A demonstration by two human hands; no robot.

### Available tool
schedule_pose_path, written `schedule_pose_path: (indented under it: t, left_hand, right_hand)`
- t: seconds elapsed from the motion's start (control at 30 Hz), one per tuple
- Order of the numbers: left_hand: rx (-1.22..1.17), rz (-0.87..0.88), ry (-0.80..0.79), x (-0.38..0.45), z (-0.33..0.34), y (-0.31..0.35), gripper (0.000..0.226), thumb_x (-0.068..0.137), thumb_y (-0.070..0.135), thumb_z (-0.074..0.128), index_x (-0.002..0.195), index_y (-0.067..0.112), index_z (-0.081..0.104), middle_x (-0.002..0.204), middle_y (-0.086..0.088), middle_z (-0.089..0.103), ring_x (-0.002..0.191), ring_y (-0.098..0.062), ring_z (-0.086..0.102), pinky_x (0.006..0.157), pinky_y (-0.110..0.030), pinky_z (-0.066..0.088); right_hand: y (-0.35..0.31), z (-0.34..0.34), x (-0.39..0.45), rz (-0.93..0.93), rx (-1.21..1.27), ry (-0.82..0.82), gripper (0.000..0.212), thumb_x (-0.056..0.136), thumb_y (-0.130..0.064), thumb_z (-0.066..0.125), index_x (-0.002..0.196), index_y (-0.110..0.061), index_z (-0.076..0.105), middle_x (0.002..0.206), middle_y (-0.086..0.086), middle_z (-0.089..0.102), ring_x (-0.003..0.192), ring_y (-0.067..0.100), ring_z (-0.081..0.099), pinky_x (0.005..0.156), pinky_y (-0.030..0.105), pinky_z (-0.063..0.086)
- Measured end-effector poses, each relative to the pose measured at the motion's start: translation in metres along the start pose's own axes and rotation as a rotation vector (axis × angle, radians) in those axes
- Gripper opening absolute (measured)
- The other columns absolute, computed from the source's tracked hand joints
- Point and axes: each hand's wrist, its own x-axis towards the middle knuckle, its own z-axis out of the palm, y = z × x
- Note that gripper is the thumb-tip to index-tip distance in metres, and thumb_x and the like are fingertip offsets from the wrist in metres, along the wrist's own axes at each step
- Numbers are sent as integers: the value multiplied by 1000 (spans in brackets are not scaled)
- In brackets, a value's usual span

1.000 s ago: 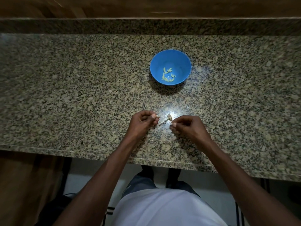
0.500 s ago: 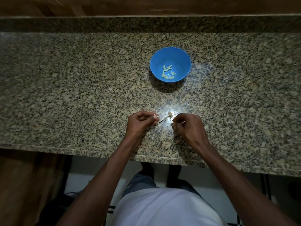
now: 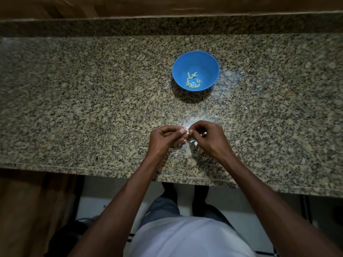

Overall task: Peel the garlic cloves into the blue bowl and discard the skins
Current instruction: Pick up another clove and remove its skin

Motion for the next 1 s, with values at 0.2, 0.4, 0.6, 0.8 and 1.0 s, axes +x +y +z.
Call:
schedule_pose_path:
  t: [0.2, 0.4, 0.6, 0.8, 1.0]
  left_hand:
    - [383, 133, 142, 18, -17, -2, 19, 94, 18, 76, 110, 9, 77, 93, -5, 80, 88, -18, 77, 84, -39, 64]
    - [488, 117, 227, 33, -22, 0, 13, 83, 17, 85, 95, 13, 81, 87, 0, 80, 83, -17, 78, 80, -44, 65]
    - [596, 177, 205, 41, -26, 0, 15, 83, 5, 82, 97, 11, 79, 94, 2, 79, 88, -11, 75, 82, -27, 63]
    - [776, 261, 192, 43, -26, -1, 24, 92, 2, 66, 108, 16, 78, 101, 0, 77, 87, -9, 72, 77, -26, 64]
    - [841, 329, 172, 39, -30, -2, 15, 92, 17, 77, 107, 14, 79, 103, -3, 77, 89, -12, 73, 82, -36, 64]
  right_hand:
    - [19, -35, 30, 155, -28, 161, 13, 91, -12, 78, 104, -10, 79, 93, 0, 78, 81, 8, 73, 77, 27, 63]
    - [25, -44, 48, 224, -28, 185, 14, 84, -7, 81, 97, -12, 81, 90, 6, 80, 82, 19, 77, 81, 48, 65]
    - [24, -40, 26, 156, -100, 200, 20, 93, -12, 77, 113, -7, 78, 103, 6, 79, 84, 13, 75, 70, 15, 57]
    - [29, 15, -24, -52, -353, 25, 17, 97, 1, 64, 110, -1, 75, 116, 16, 65, 100, 27, 64, 85, 32, 57]
    - [19, 37, -37, -94, -287, 56, 16, 100, -3, 63, 113, -2, 72, 111, 6, 61, 97, 19, 61, 77, 15, 45]
